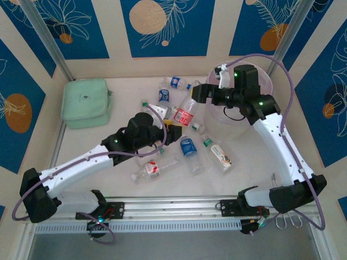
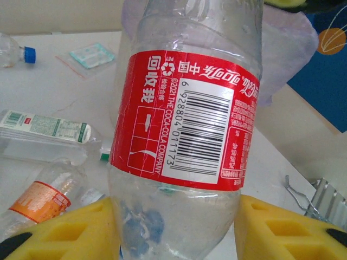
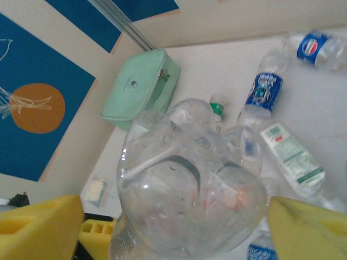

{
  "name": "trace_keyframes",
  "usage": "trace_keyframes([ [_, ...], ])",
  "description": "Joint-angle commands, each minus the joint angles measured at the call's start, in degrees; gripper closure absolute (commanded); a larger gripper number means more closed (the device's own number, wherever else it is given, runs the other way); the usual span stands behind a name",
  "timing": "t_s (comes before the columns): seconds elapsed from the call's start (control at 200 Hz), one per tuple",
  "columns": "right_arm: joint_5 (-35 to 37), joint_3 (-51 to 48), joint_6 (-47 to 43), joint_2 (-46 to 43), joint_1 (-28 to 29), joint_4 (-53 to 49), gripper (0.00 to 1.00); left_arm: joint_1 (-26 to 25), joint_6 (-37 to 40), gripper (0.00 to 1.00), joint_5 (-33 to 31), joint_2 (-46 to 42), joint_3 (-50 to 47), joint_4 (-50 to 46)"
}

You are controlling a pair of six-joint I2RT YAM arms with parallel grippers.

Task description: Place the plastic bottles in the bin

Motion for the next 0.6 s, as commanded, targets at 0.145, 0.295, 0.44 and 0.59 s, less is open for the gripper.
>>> trace_keyframes([
  [0.145, -4.9, 1.1, 1.2, 2.1, -0.5, 4.0, 0.36, -0.2, 0.0, 0.48, -1.6, -2.4, -1.9, 1.2],
  [0.295, -4.8, 2.6, 1.2, 4.5, -0.5, 2.3, 0.11, -0.2, 0.3, 0.48, -2.4, -3.2, -2.1, 1.1],
  [0.44, -5.9, 3.5, 1.9, 6.5, -0.5, 2.7, 0.18, -0.2, 0.4, 0.48, -2.3, -3.5, -1.9, 0.8],
  [0.59, -6.1, 3.6, 2.0, 6.0, -0.6, 4.0, 0.37, -0.3, 0.6, 0.47, -3.2, -3.7, -2.4, 0.2],
])
